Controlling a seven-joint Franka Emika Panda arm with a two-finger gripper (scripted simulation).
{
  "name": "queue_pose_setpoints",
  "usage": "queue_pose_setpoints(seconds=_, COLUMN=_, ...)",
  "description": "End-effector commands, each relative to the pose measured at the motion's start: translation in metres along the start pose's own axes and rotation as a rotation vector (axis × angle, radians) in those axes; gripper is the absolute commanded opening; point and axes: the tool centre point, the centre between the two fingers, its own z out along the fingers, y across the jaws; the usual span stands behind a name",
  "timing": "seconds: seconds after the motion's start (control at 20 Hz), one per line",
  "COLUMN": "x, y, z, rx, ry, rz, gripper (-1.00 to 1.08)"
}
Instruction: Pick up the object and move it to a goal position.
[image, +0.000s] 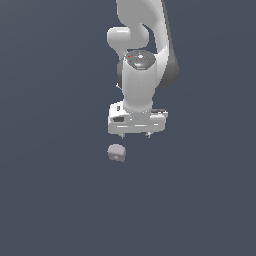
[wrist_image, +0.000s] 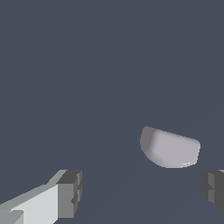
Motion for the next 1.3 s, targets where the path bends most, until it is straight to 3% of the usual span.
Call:
queue_pose_setpoints(seconds=0.0, x=0.0, y=0.0, z=0.0, rx=0.0, ry=0.0, rz=0.0, gripper=1.0)
queue_pose_setpoints(seconds=0.5, x=-0.003, y=-0.02, z=-0.012, rx=0.027, ry=0.006, rz=-0.023, gripper=1.0)
queue_pose_setpoints(seconds=1.25, x=-0.003, y=-0.009, z=-0.002, rx=0.019, ry=0.002, rz=-0.141, gripper=1.0)
